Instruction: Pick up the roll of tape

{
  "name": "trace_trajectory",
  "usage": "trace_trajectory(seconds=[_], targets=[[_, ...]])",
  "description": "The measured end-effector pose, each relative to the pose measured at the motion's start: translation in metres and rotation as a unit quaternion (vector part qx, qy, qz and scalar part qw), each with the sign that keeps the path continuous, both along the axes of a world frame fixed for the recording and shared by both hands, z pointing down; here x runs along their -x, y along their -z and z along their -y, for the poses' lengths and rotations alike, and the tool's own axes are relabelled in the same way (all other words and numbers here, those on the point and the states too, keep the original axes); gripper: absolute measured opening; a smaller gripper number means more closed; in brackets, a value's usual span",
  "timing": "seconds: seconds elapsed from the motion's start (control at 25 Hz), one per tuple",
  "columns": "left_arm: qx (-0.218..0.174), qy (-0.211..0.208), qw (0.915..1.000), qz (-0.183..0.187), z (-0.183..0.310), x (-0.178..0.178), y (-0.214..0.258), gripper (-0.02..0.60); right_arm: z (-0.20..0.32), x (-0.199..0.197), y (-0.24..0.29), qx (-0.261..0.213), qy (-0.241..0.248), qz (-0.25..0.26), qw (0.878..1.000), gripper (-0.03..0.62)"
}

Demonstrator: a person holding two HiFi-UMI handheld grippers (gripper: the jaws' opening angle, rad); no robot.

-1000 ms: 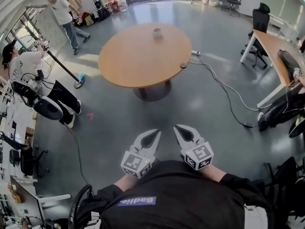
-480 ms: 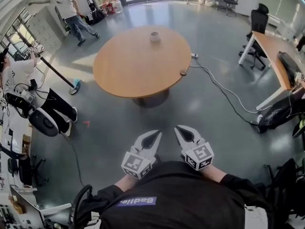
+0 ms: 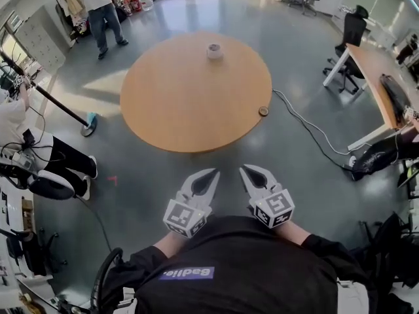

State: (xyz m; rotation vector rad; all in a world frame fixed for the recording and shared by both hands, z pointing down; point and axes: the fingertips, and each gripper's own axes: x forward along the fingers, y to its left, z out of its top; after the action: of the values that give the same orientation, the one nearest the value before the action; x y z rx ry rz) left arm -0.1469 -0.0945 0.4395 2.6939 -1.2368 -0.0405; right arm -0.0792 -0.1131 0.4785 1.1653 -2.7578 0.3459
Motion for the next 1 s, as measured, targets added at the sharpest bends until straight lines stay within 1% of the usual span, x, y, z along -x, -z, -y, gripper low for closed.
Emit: trace_trajectory(seconds=[0.16,0.24,0.32,0.48,0.64,1.0], targets=[[-0.003,-0.004,0.9999,-0.013,0.037,0.038,0.003,0.020,0.034,0.030,0.005,-0.001,-0.018,-0.007,1.000,0.005],[0.003,-0.007,0.9997,-0.023,0.051,0.049,0.002,0.018,0.046,0.036,0.006,0.002,-0.029,-0.012,1.000,0.005],[0.010,-0.014,0.9994,-0.030,0.061,0.051,-0.001,0.020,0.054,0.036,0.004,0.008,-0.039,-0.018,0.999,0.005],[0.014,-0.024,0.9991,-0.031,0.077,0.043,-0.010,0.020,0.068,0.027,-0.010,0.021,-0.050,-0.019,0.998,0.005],[0.012,-0.019,0.9992,-0.032,0.094,0.029,-0.010,0.020,0.082,0.011,-0.013,0.021,-0.051,-0.014,0.998,0.005],[-0.002,0.004,1.0000,-0.006,0.125,-0.016,0.011,0.020,0.124,-0.042,-0.004,0.022,-0.039,0.010,0.999,0.005]])
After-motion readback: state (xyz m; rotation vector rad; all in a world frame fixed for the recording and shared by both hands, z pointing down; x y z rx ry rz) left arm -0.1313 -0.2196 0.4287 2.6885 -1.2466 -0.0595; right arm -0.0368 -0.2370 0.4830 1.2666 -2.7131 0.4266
